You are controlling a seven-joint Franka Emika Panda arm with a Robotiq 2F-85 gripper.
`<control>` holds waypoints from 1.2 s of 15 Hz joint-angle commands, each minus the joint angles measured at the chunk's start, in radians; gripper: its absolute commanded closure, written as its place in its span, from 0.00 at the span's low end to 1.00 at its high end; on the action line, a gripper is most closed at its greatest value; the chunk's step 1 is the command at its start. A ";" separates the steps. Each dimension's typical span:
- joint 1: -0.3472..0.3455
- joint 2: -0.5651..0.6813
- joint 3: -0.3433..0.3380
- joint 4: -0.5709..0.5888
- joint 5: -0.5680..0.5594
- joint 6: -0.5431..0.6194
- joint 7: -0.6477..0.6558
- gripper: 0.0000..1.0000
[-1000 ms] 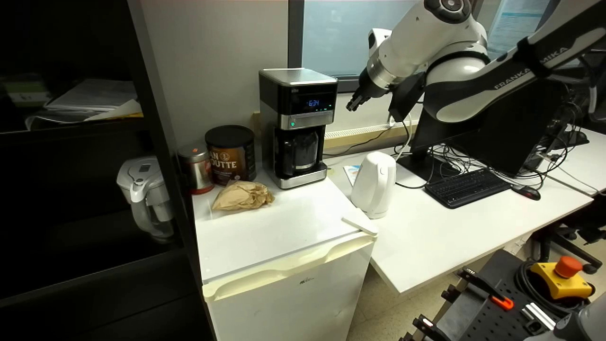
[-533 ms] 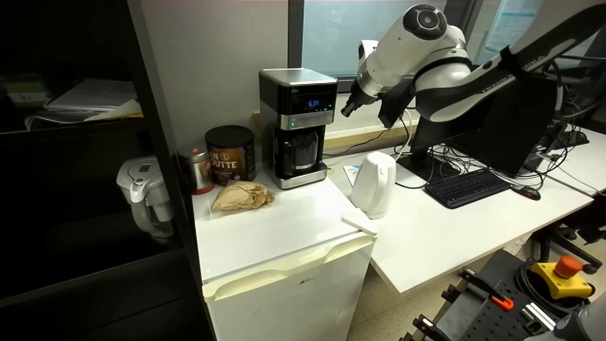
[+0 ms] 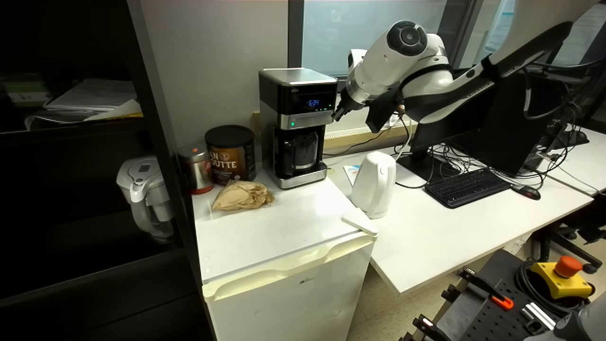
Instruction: Press the far right rectangular button on the coffee machine
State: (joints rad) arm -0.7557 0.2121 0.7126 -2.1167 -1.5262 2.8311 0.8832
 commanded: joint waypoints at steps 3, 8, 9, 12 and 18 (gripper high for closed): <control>0.038 0.088 -0.005 0.083 -0.110 -0.049 0.083 1.00; 0.049 0.120 -0.006 0.112 -0.187 -0.069 0.142 1.00; 0.048 0.121 -0.005 0.114 -0.197 -0.071 0.151 1.00; 0.038 0.101 -0.001 0.099 -0.223 -0.053 0.181 1.00; -0.011 -0.012 0.014 -0.007 -0.174 0.101 0.145 1.00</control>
State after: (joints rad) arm -0.7361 0.2802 0.7144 -2.0644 -1.7167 2.8521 1.0378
